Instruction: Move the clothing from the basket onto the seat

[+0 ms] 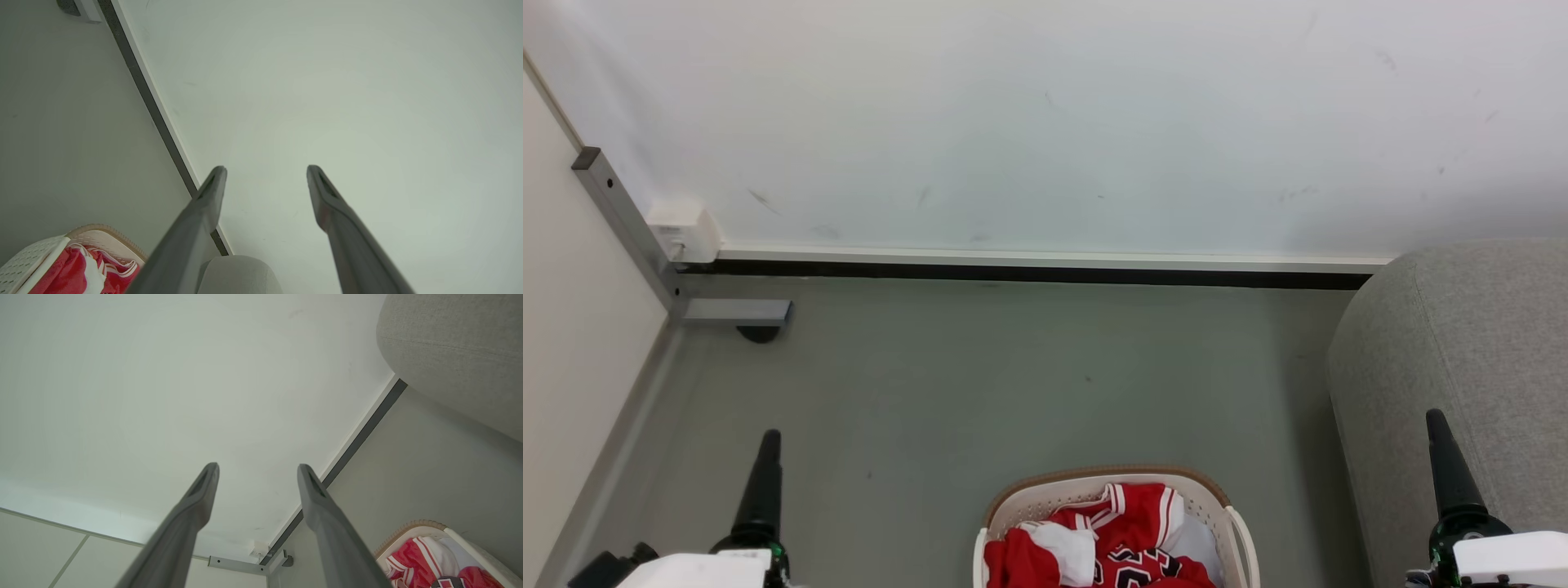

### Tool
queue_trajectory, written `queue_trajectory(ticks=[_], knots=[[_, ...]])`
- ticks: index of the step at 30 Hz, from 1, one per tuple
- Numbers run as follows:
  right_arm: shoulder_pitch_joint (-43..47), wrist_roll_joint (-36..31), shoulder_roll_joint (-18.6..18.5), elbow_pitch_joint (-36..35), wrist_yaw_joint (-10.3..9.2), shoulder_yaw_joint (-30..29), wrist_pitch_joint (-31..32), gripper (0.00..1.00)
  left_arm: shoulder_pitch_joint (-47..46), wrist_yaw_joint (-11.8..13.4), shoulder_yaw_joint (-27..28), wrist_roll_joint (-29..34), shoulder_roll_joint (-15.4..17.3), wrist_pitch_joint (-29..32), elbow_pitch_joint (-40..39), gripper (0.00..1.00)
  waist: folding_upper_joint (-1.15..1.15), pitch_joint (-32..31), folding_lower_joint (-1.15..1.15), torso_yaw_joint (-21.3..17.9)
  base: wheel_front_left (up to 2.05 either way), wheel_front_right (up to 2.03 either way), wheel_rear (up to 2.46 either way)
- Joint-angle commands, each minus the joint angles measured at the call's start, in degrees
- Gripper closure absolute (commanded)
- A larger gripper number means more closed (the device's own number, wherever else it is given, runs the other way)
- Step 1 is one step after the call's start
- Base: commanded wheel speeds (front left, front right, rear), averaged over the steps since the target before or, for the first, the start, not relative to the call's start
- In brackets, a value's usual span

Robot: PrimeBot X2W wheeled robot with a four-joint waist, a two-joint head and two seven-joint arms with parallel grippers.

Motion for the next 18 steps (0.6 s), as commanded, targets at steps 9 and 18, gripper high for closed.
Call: queue_trajectory(ticks=[9,18], knots=[[-1.1,-11.5,-1.3,-1.5,-0.03,1.0,-2.4,0.00,-1.0,0.0,-0.2,15.6,0.3,-2.4,-5.0,0.00,0.00,0.2,0.00,0.1,0.00,0.00,0.00],[-1.4,-26.5,-2.2,-3.2,-0.04,3.0,-4.3,0.00,0.1,2.7,-2.6,29.4,0.9,-4.4,-6.1,0.00,0.00,0.3,0.00,0.1,0.00,0.00,0.00]])
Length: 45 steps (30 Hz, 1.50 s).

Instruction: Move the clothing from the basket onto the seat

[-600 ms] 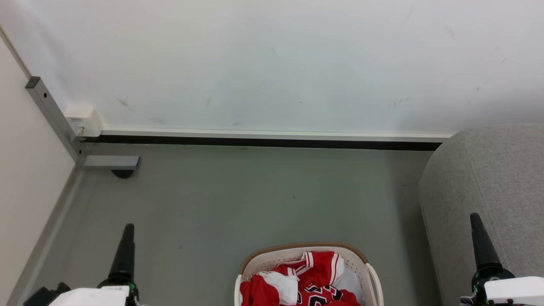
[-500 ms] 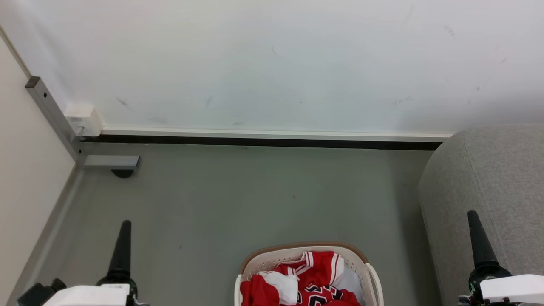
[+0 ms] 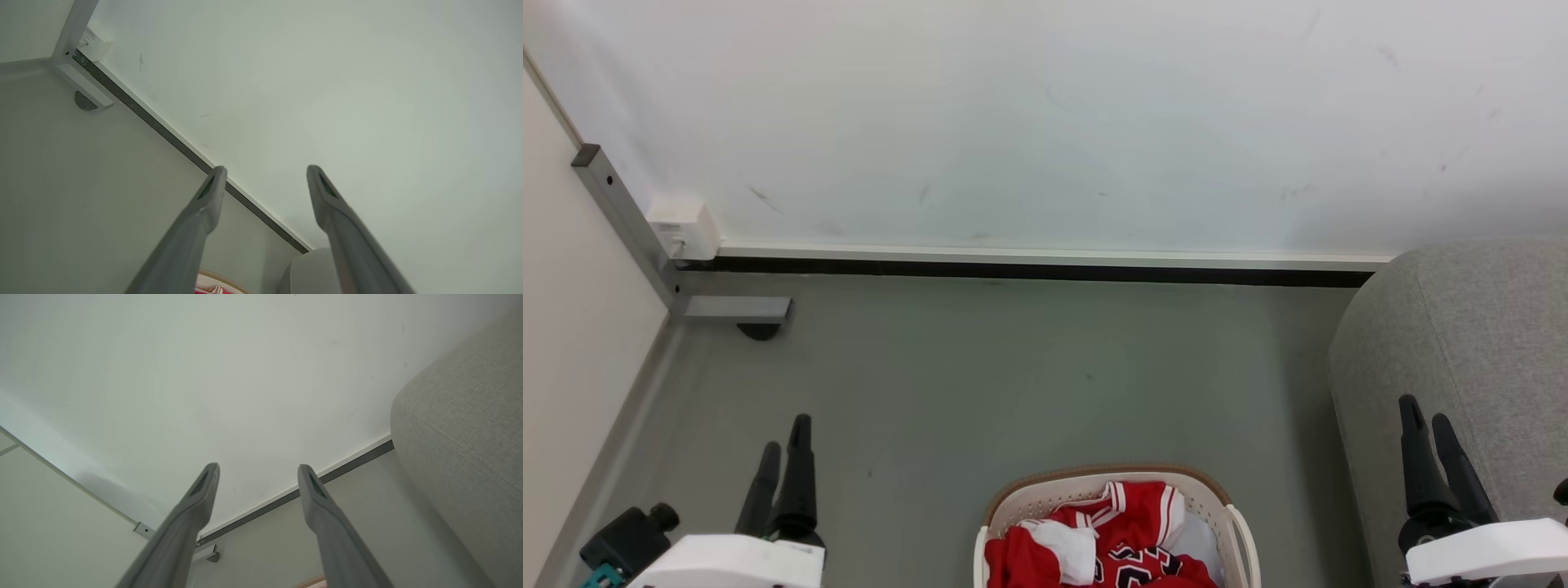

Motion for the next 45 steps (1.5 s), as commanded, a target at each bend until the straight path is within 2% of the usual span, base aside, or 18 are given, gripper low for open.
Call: queue_trajectory(ticks=[1,11,22,45], knots=[[-1.0,-2.2,-0.6,-1.0,-0.04,0.3,-0.5,0.00,-0.3,0.5,-0.2,2.4,0.8,-0.6,-1.1,0.00,0.00,0.0,0.00,0.0,0.00,0.00,0.00],[-0.9,-10.8,-0.5,0.7,-0.05,1.4,-2.4,0.00,0.4,3.3,-2.6,9.6,2.3,-2.5,-0.6,0.00,0.00,-0.1,0.00,0.1,0.00,0.00,0.00],[-1.4,-17.3,-0.3,2.8,-0.06,2.3,-4.3,0.00,0.9,5.2,-4.3,16.6,3.2,-4.4,-0.6,0.00,0.00,-0.3,0.00,0.1,0.00,0.00,0.00],[-1.8,-29.1,0.5,2.4,-0.08,3.3,-7.7,0.00,1.0,6.6,-6.2,30.3,4.4,-7.8,-3.1,0.00,0.00,0.1,0.00,0.3,0.00,0.00,0.00]])
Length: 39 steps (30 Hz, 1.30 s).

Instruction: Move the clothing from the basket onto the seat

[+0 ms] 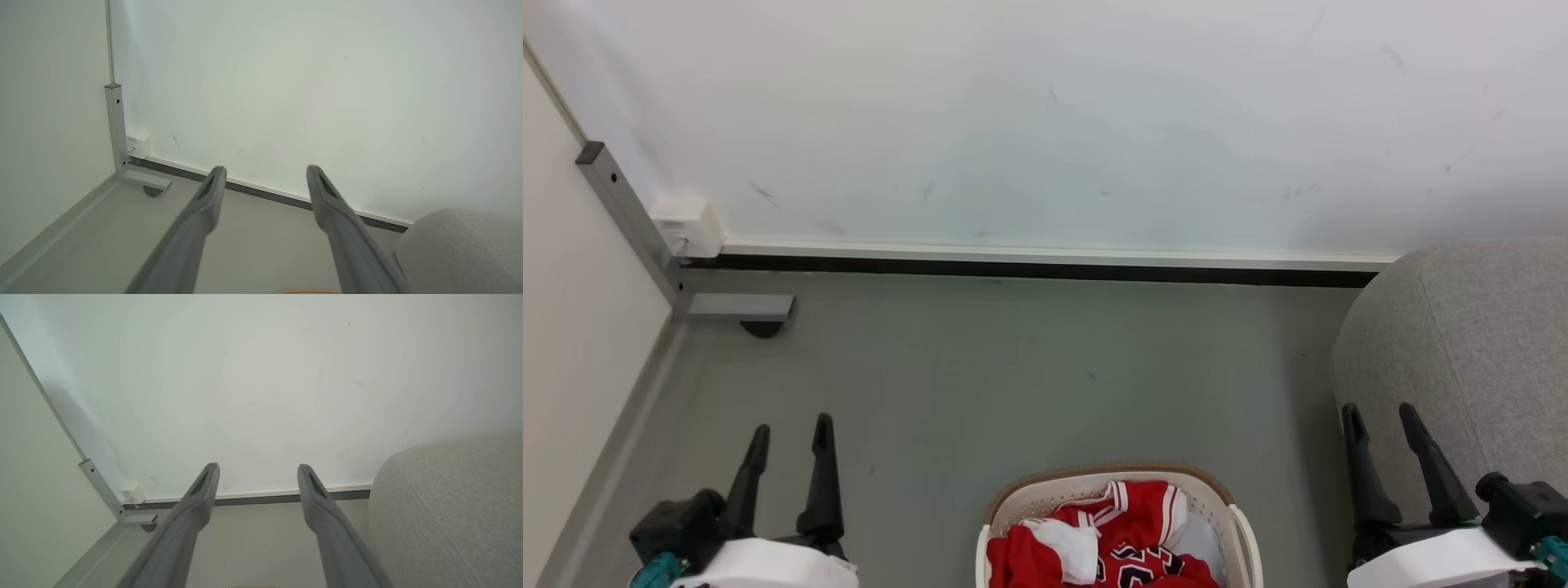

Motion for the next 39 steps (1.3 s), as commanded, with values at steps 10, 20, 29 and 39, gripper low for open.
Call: queue_trajectory(ticks=[10,20,29,39], knots=[[-0.9,-5.2,-0.1,0.3,-0.09,-0.4,-1.6,0.00,0.4,0.4,-0.2,6.0,0.6,-1.6,0.4,0.00,0.00,0.2,0.00,-0.1,0.00,0.00,0.00],[-1.1,-9.6,0.2,1.1,-0.10,0.3,-2.8,0.00,0.4,0.2,-0.7,10.8,0.6,-2.8,1.4,0.00,0.00,0.2,0.00,-0.1,0.00,0.00,0.00],[-1.5,-10.2,0.5,1.1,-0.11,0.5,-3.8,0.00,0.5,0.1,-0.5,14.5,-0.1,-3.8,1.9,0.00,0.00,0.1,0.00,0.1,0.00,0.00,0.00],[-1.5,-13.0,0.6,1.0,-0.12,1.0,-4.8,0.00,0.6,-1.1,0.7,17.7,-1.1,-4.8,1.2,0.00,0.00,0.0,0.00,0.0,0.00,0.00,0.00]])
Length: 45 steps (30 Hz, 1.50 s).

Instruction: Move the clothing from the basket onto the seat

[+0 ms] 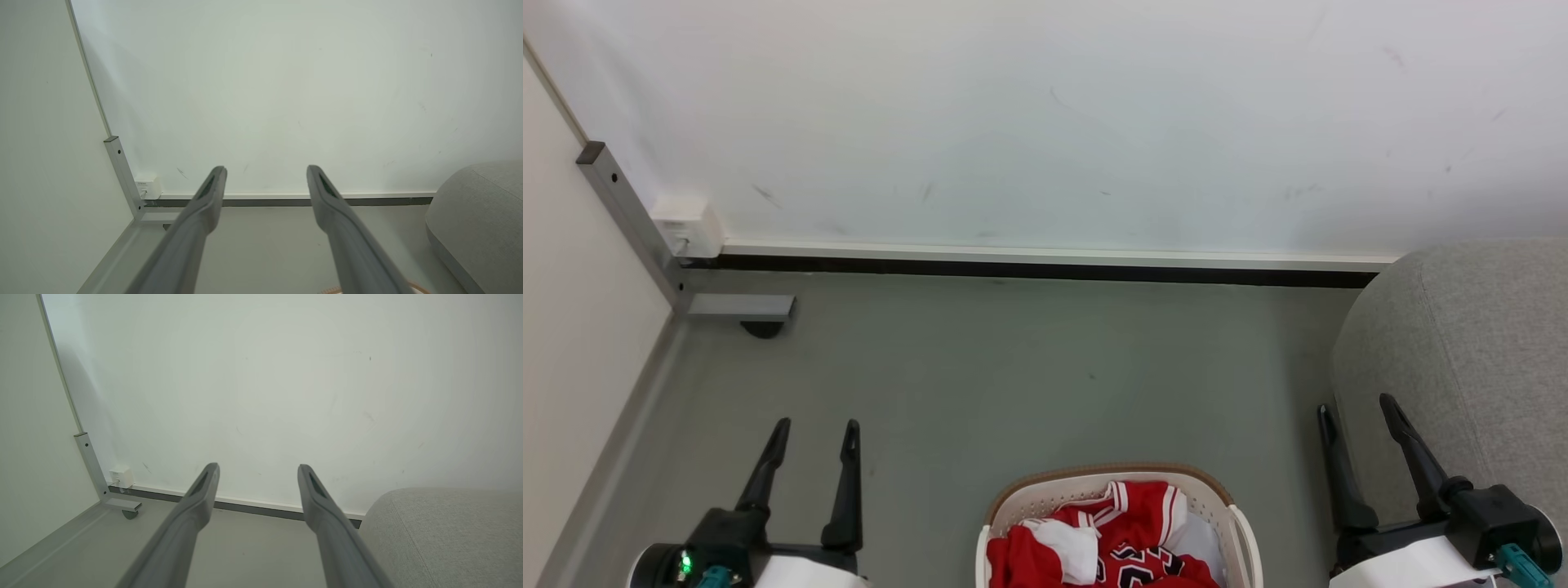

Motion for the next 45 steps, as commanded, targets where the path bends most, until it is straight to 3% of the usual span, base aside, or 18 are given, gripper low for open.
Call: queue_trajectory(ticks=[1,17,30,38,45], knots=[[-0.7,-1.1,0.0,-0.1,-0.12,0.2,-0.5,0.00,0.6,0.0,0.2,1.2,0.0,-0.4,-0.3,0.00,0.00,0.0,0.00,-0.1,0.00,0.00,0.00],[-1.6,0.4,-1.1,0.3,-0.12,1.6,-0.4,0.00,-0.5,-2.5,2.5,0.3,-1.7,-0.4,0.1,0.00,0.00,1.0,0.00,-1.8,0.00,0.00,0.00],[-7.1,4.7,-1.6,-3.5,-0.12,0.6,-0.4,0.00,-7.5,-5.9,1.3,-1.5,-2.1,-0.4,4.2,0.00,0.00,10.0,0.00,-7.2,0.00,0.00,0.00],[-10.6,6.0,-1.1,-7.1,-0.12,-1.8,-0.4,0.00,-15.1,-7.5,-3.9,0.8,-0.4,-0.4,14.6,0.00,0.00,18.0,0.00,-11.4,0.00,0.00,0.00],[-13.2,6.1,-0.2,-10.0,-0.12,-3.6,-0.4,0.00,-24.0,-8.0,-12.3,4.3,3.4,0.2,31.4,0.00,0.00,24.4,0.00,-15.6,0.00,0.00,0.00]])
